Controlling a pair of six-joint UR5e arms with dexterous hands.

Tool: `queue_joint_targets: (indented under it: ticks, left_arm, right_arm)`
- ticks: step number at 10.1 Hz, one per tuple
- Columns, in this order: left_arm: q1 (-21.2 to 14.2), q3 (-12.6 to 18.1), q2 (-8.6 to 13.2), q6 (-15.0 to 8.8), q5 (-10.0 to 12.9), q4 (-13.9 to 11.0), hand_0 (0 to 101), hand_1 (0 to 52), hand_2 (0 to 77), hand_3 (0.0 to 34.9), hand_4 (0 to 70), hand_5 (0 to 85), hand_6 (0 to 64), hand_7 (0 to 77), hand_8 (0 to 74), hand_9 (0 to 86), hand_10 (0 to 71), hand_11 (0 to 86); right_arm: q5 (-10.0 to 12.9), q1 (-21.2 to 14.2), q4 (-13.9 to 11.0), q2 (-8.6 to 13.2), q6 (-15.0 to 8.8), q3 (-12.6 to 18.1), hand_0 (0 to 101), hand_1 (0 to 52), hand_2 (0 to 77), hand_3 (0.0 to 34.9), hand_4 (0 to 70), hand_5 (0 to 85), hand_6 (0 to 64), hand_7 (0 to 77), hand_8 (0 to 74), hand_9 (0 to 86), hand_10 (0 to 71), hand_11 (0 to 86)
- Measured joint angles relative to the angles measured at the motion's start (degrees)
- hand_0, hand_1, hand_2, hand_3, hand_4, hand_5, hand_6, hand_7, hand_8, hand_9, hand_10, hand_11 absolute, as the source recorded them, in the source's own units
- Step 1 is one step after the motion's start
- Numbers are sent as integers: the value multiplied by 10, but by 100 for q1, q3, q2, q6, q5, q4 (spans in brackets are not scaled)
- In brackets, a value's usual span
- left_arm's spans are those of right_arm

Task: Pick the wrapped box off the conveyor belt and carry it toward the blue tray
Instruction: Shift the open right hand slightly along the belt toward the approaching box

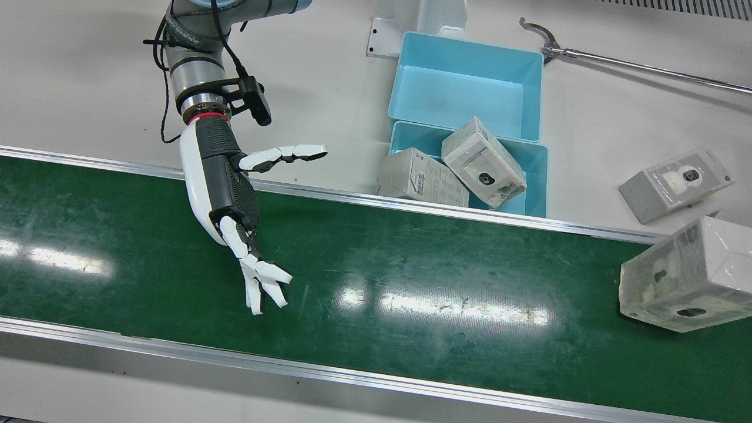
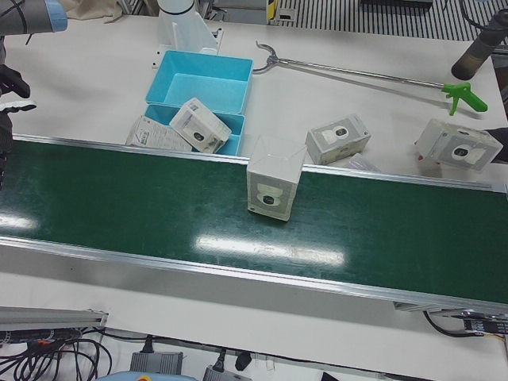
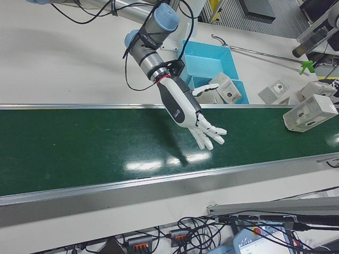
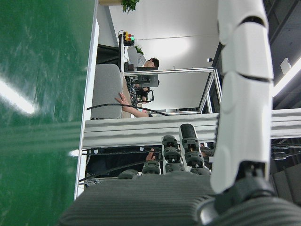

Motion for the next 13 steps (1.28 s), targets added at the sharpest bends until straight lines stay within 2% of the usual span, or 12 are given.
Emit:
queue_joint_targets:
  ticks: [2, 3, 13]
  left_arm:
    - [0, 0, 0, 0, 0, 0, 0, 0, 5, 0, 0, 11, 5, 5, 5, 0, 5, 5]
    - [0, 0, 0, 0, 0, 0, 0, 0, 5, 0, 0, 11, 5, 5, 5, 5, 5, 5]
    - [0, 0, 0, 0, 0, 0, 0, 0, 5, 0, 0, 11, 5, 5, 5, 0, 0, 5]
  right_arm:
    - [0, 0, 10, 0, 6, 0, 479, 147, 120, 0, 71, 218, 33, 38, 0, 44, 0, 5]
    - [0, 1, 12, -1, 14, 0, 479, 147, 93, 0, 71, 218, 33, 38, 16, 44, 0, 5]
    - [0, 8, 15, 0, 73, 3, 477, 142, 93, 0, 82, 218, 33, 38, 5, 44, 0, 5]
